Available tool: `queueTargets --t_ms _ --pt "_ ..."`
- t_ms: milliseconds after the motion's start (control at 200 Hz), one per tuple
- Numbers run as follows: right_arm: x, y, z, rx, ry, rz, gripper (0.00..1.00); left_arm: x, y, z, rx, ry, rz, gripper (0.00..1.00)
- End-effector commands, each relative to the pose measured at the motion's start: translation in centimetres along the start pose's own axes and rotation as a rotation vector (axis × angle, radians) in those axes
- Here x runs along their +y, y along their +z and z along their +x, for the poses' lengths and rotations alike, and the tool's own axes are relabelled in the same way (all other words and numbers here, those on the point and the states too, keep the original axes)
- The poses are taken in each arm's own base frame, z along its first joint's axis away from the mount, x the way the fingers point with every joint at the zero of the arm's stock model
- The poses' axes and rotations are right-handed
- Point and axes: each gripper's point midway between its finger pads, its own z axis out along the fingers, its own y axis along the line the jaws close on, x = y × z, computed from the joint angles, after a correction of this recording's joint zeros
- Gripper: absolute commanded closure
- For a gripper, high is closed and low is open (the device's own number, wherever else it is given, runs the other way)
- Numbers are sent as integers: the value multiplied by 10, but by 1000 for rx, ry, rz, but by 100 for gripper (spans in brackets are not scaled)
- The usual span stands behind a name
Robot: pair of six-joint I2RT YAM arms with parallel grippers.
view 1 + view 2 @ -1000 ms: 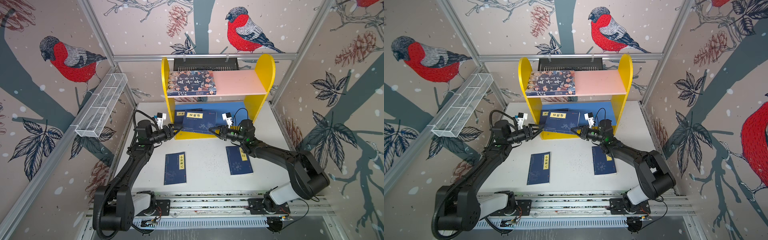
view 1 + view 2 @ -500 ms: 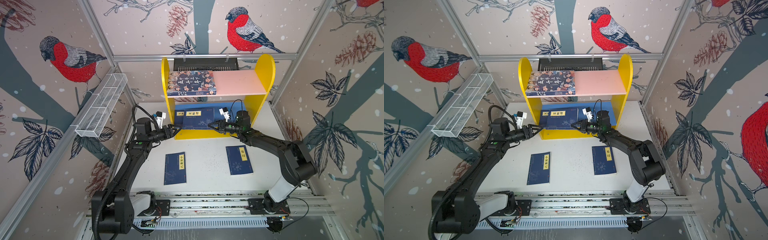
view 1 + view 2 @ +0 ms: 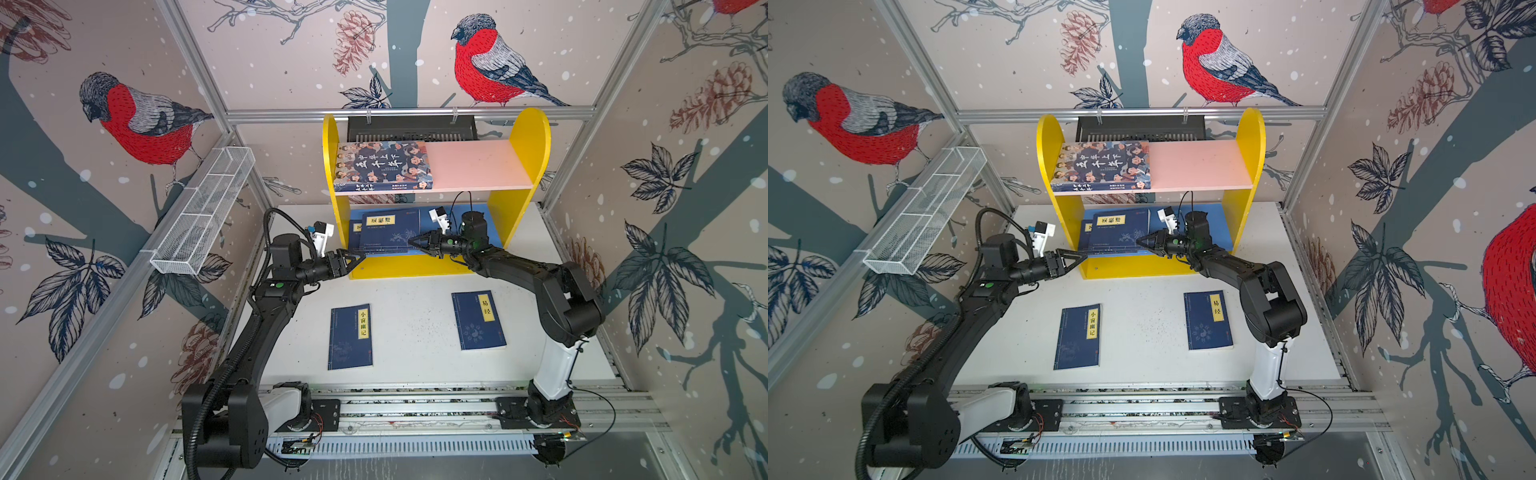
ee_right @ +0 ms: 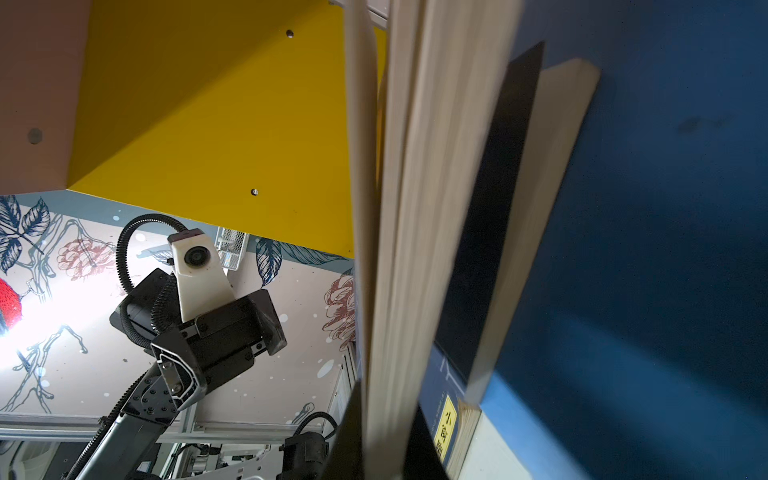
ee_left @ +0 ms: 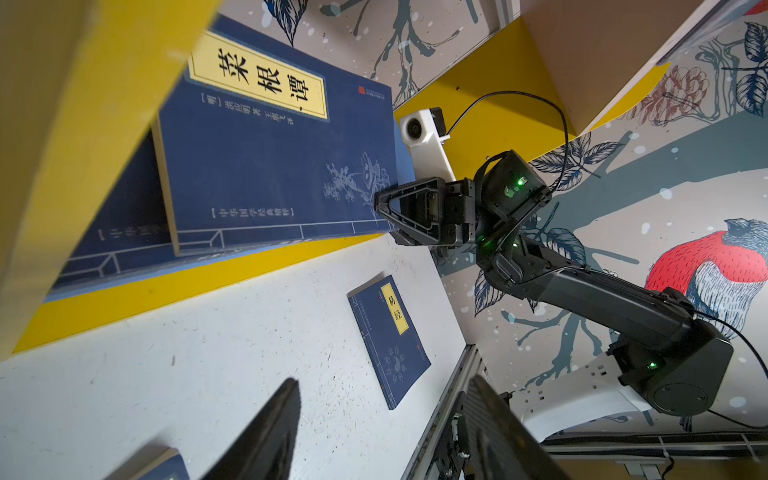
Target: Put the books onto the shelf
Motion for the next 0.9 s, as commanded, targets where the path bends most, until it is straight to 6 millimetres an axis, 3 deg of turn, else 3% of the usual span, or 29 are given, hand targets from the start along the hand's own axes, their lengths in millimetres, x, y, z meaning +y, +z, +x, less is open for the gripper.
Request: queueTargets --t_ms 0,245,430,640,896 --pt "8 4 0 30 -28 -36 97 -7 0 -2 -2 24 38 36" --pt "1 13 -3 57 -9 -17 93 -6 0 0 -5 11 46 36" --pt "-6 19 -4 72 -3 18 81 -5 0 1 -8 10 45 36" --pt "-13 21 -5 73 -5 82 59 -6 0 2 -7 6 49 36" --pt "-25 14 -10 31 -17 210 50 -6 0 3 -8 0 55 36"
